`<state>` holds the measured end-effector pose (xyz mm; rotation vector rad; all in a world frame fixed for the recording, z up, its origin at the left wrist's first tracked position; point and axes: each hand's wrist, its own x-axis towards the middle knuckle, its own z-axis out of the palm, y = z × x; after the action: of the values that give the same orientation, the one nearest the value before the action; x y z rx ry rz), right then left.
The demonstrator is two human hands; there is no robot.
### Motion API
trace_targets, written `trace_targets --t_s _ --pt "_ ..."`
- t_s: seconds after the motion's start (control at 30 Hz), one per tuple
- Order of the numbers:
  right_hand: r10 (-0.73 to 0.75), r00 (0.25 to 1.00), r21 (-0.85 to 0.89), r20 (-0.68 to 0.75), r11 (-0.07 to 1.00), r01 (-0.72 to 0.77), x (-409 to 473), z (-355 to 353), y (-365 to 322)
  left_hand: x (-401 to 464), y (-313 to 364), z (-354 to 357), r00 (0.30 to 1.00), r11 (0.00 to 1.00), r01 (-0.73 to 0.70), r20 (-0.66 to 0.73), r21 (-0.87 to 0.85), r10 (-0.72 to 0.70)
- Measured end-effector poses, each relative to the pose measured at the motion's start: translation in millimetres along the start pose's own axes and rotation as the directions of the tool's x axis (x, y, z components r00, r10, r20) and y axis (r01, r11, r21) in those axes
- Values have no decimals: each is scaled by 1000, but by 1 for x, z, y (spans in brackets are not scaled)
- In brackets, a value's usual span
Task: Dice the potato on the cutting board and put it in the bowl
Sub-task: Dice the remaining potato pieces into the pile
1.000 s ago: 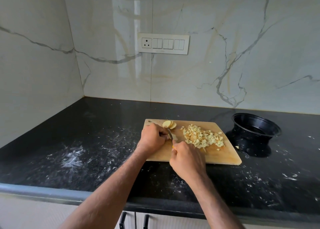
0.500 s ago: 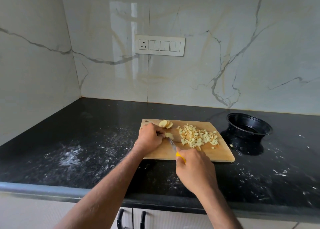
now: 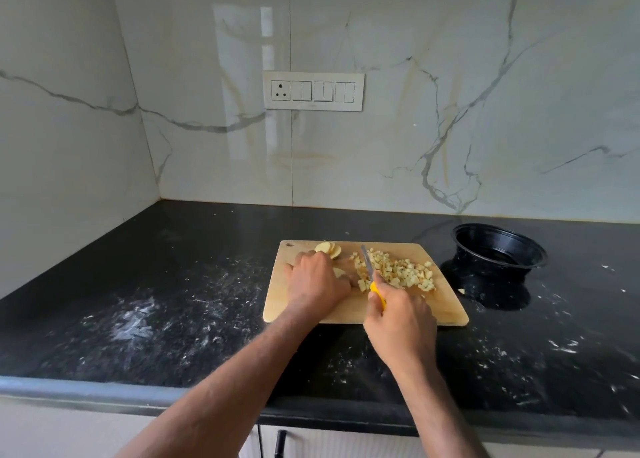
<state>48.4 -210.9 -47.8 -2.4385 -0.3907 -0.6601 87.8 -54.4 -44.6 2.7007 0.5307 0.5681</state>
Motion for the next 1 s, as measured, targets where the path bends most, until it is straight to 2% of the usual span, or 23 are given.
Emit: trace_targets --t_s 0.13,0.23,0.43,0.57,0.67,0.87,1.0 --pt "-58 998 -61 23 996 59 -1 3 0 4 2 -1 999 999 -13 37 -51 15" --pt "-90 996 -85 27 992 92 -3 4 -1 14 -3 -8 991 988 -44 122 -145 62" --pt "-112 993 -144 37 983 116 -6 4 -3 34 -12 -26 906 947 -232 305 -220 293" --pt "-133 985 -143 111 979 148 -7 4 -5 42 -16 -31 877 939 -256 352 -230 326" --pt "-149 978 -129 148 977 168 -7 3 -7 39 -16 -30 897 945 -240 322 -221 303" --pt "-167 975 -139 150 972 188 -11 1 -10 25 -31 -22 966 958 -150 171 -245 195" --pt "-147 978 -125 149 978 166 -8 2 -10 20 -38 -19 967 931 -178 120 -319 226"
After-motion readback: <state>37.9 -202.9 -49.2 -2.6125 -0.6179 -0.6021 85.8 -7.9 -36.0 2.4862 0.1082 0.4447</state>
